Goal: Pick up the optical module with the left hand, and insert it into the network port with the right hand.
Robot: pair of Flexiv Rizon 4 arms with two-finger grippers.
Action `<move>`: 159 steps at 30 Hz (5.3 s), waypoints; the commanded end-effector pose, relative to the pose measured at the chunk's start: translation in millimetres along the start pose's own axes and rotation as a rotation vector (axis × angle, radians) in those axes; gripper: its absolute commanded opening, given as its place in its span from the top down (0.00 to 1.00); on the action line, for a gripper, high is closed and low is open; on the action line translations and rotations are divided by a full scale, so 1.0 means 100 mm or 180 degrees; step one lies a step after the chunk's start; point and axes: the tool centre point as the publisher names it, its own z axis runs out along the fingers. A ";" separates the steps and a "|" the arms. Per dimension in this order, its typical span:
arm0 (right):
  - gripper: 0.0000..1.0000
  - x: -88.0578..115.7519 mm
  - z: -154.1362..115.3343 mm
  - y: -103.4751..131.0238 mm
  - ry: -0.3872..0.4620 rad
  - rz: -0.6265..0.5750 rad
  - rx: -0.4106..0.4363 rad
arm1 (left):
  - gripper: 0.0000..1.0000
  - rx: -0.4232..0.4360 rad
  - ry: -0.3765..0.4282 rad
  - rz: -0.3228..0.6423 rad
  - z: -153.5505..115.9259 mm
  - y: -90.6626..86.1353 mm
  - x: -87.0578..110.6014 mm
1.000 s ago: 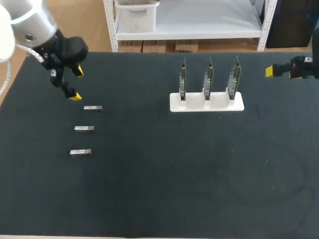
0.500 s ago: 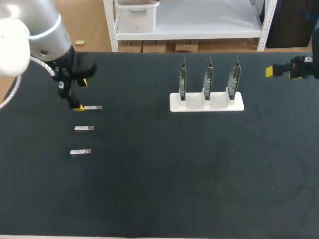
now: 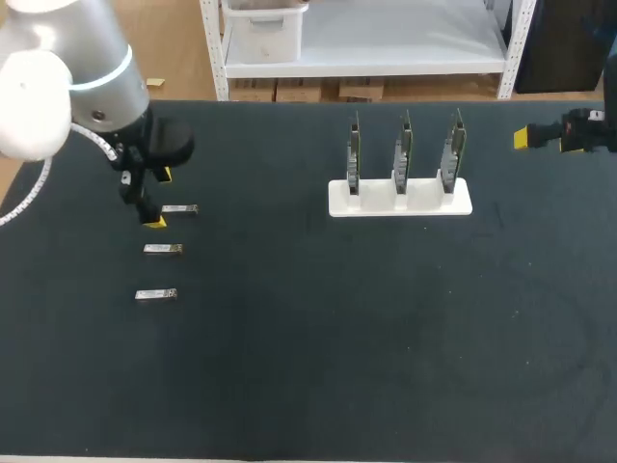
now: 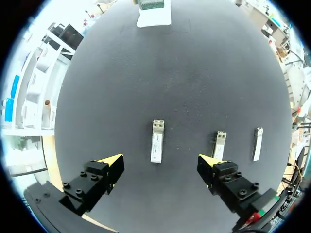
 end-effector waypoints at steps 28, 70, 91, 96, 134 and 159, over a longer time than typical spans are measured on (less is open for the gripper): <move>0.00 0.00 0.00 0.01 -0.0004 0.0002 0.0011 | 0.00 0.0126 0.0195 -0.0111 0.29 0.13 -0.03; 0.00 0.00 0.00 0.01 -0.0004 0.0002 0.0011 | 1.00 -0.0081 -0.1208 -0.1167 -0.81 0.39 -0.25; 0.00 0.00 0.00 0.01 -0.0004 0.0002 0.0011 | 1.00 -0.0410 -0.3241 -0.2231 -1.96 0.89 -0.78; 0.00 0.00 0.00 0.01 -0.0004 0.0002 0.0011 | 1.00 -0.0369 -0.3395 -0.1821 -2.06 0.90 -1.05; 0.00 0.00 0.00 0.01 -0.0004 0.0002 0.0011 | 1.00 0.0291 -0.4047 -0.0227 -1.99 0.47 -2.75; 0.00 0.00 0.00 0.01 -0.0004 0.0002 0.0011 | 1.00 0.0453 -0.4252 -0.0439 -1.64 0.38 -3.32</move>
